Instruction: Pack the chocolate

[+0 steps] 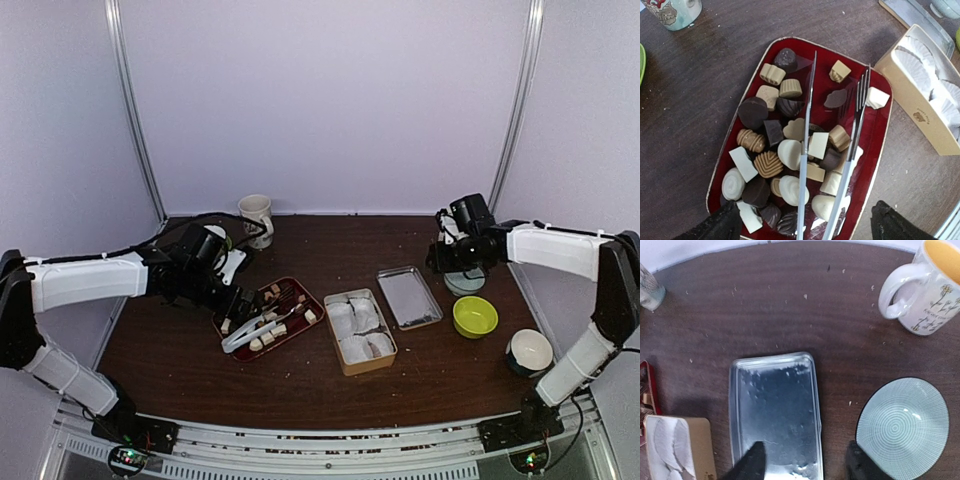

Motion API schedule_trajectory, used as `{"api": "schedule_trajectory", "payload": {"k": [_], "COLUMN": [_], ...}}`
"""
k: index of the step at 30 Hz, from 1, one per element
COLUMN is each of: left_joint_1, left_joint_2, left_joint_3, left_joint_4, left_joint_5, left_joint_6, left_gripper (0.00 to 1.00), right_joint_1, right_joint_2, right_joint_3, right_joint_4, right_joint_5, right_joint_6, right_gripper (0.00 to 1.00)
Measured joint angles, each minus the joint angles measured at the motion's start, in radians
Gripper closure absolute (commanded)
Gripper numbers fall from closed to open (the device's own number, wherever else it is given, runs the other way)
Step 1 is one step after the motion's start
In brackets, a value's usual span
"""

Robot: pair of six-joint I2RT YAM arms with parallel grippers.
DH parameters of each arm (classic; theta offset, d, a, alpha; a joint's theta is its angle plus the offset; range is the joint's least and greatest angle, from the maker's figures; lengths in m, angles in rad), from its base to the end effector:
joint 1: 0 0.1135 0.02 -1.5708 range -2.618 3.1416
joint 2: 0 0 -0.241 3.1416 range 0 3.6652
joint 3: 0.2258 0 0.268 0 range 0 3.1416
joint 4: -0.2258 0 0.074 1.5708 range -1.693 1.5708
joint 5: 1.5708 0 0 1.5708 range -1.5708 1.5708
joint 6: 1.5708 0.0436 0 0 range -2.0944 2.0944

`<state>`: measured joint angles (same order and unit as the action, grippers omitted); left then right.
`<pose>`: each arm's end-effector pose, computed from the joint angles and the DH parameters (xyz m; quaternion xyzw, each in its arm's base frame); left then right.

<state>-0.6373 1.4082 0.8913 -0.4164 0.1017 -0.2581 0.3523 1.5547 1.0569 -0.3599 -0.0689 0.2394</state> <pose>0.2446 -0.1866 0.1801 0.1944 0.9284 -0.1790 0.2612 0.3285 0.1240 0.1936 -0.0648 0.9344 0.1326 0.3243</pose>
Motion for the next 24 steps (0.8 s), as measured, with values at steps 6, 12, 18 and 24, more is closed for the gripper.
{"api": "schedule_trajectory", "payload": {"k": [6,12,18,24], "left_joint_1": [-0.013,-0.038,-0.066,-0.073], "left_joint_2": [0.052,0.132,0.211,0.248], "left_joint_3": [0.014,0.059,0.103,0.117], "left_joint_4": [-0.005,-0.010,-0.014,-0.030], "left_joint_5": [-0.020,-0.028,-0.042,-0.043], "left_joint_6": [0.060,0.087,0.098,0.099], "left_gripper": [0.02,0.12,0.23,0.29], "right_joint_1": [-0.021,-0.037,-0.045,-0.045], "right_joint_2": [-0.260,-0.443,-0.581,-0.631], "right_joint_3": [-0.140,-0.265,-0.471,-0.620], "right_joint_4": [0.139,0.233,0.438,0.597], "right_joint_5": [0.017,0.092,0.220,0.261], "right_joint_6": [-0.011,-0.048,-0.107,-0.180], "right_gripper": [0.00,0.00,0.00,0.00]}}
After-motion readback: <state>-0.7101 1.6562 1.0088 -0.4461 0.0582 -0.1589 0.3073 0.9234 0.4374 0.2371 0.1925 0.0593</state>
